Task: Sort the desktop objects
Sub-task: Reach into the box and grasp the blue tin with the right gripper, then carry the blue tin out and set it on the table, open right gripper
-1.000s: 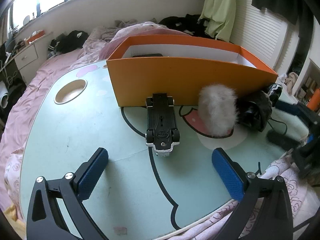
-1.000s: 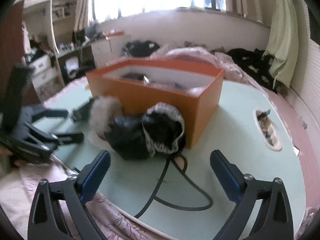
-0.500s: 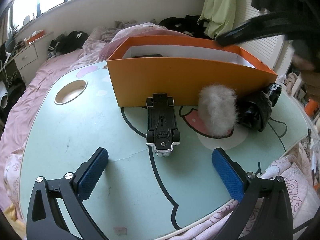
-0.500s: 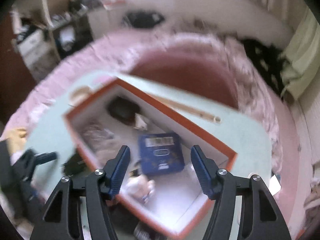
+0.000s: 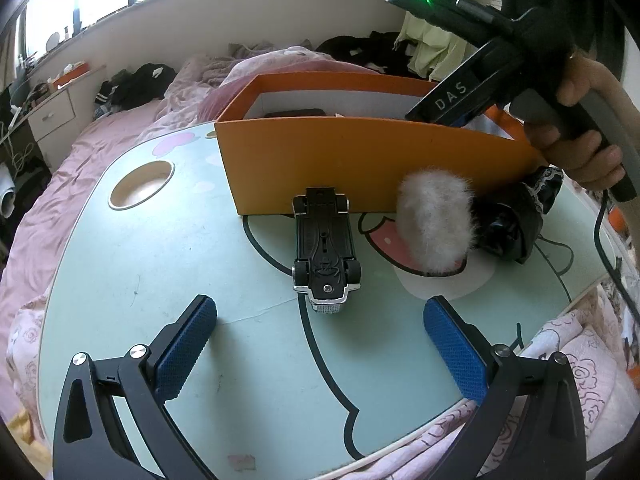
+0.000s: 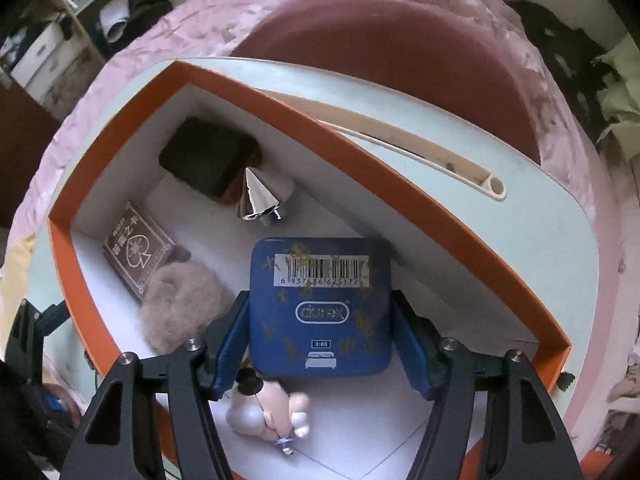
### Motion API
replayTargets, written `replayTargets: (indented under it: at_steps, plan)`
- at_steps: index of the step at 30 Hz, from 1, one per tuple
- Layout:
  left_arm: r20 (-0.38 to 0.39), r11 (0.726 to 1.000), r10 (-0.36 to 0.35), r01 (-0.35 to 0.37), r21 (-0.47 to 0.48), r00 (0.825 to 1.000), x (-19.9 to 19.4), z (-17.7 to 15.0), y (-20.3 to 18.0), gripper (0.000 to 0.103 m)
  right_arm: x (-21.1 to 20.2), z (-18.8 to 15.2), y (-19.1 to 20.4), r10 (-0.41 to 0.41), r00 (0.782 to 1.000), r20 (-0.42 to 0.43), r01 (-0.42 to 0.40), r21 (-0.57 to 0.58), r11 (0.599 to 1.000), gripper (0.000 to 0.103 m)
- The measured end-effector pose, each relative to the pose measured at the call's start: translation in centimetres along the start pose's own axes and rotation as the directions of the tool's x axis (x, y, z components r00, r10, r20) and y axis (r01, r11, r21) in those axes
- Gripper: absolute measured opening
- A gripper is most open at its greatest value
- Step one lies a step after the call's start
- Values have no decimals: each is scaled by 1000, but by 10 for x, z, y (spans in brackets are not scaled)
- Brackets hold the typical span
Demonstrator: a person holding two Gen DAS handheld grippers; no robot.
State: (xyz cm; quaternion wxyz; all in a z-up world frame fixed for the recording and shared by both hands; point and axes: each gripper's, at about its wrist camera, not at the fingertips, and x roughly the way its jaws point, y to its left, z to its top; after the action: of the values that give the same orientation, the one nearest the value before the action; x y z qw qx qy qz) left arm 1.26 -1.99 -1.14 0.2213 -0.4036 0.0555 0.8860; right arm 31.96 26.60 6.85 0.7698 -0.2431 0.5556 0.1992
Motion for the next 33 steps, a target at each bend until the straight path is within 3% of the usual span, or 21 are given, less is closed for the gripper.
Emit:
replayTargets:
  at_steps: [3,7,10,14,16,18,21,22,25,28,33]
  plan:
    - [0,1000,0,0,1,1000,0,0,0,103,-4,0,-4,17,1000,21,-18,34,999,65]
    - [0,1000,-1,1,3,1000,0,0,0,103,-37,-13,-10,54,977,205,-71,79,994,65]
    - [0,1000,-1,1,3,1000,0,0,0,103,-71,-30,-12,66,937,342,-105,96,990,65]
    - [0,1000,-3,3,3,1000,0,0,0,103,-126,-77,-16,47,858,512,-137,140,981,65]
    - [-1,1000,-3,3,4,1000,0,0,0,103,-139,-104,-17,10,851,526,-123,181,976,65]
    - [-1,1000,-4,4,5,1000,0,0,0,103,-138,-135,-16,-23,866,500,-105,226,968,65]
    - [-2,1000,-4,4,5,1000,0,1,0,103,-117,-165,-14,-10,907,420,-98,235,967,66]
    - [-1,1000,-4,4,6,1000,0,0,0,103,-106,-170,-12,-15,923,385,-84,237,968,66]
    - [-1,1000,-5,5,7,1000,-1,0,0,103,-82,-165,-23,-27,938,344,-60,241,969,65]
    - [-1,1000,-7,7,8,1000,-1,0,0,103,-61,-151,-36,-24,942,335,-81,296,952,66]
    - [-1,1000,-8,8,9,1000,-1,0,0,103,-60,-157,-37,-59,924,378,-64,306,950,66]
